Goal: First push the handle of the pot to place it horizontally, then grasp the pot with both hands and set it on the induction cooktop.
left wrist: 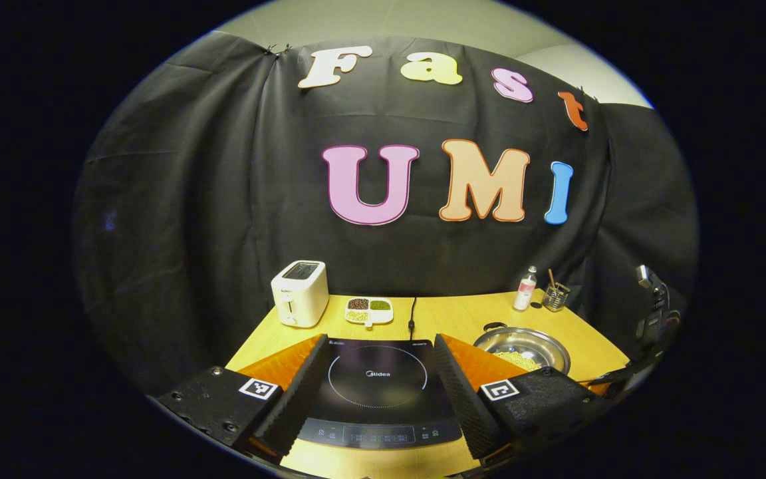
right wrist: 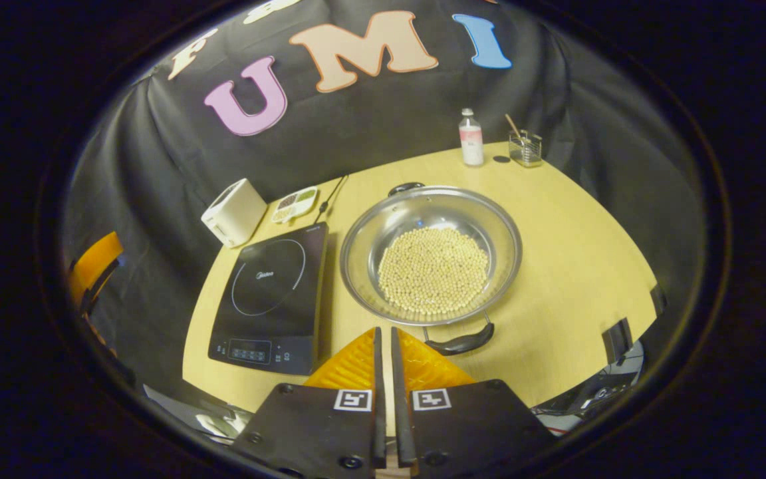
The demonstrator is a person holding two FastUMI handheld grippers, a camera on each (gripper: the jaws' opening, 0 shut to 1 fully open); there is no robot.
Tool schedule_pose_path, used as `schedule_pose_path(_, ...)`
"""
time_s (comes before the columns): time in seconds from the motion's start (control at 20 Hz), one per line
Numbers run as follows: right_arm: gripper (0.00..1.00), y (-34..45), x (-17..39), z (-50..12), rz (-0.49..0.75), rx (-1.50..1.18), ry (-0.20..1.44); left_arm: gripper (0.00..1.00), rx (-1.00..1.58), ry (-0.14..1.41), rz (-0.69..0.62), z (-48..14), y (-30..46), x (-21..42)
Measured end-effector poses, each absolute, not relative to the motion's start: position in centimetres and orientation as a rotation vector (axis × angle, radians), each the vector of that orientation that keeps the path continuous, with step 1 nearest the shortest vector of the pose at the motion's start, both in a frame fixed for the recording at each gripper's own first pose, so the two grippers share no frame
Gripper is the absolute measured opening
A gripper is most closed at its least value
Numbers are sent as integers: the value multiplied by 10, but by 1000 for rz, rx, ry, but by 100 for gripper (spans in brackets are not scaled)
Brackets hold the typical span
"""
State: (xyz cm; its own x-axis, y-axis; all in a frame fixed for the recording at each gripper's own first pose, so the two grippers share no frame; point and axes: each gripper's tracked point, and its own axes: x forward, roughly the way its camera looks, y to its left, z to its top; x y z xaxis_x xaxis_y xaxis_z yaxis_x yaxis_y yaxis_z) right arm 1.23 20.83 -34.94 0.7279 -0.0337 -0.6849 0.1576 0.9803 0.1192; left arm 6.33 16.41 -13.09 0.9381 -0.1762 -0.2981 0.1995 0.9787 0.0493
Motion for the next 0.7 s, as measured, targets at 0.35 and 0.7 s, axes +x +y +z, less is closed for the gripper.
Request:
schedule_pose_path(0.35, 8, 206, 18, -389, -132, 204, 840, 95, 82, 331, -206, -142, 165, 71)
schedule_pose_path(0.7, 0, 203, 24, -419, -137, 307, 950, 95, 70, 397, -227, -163, 150, 82)
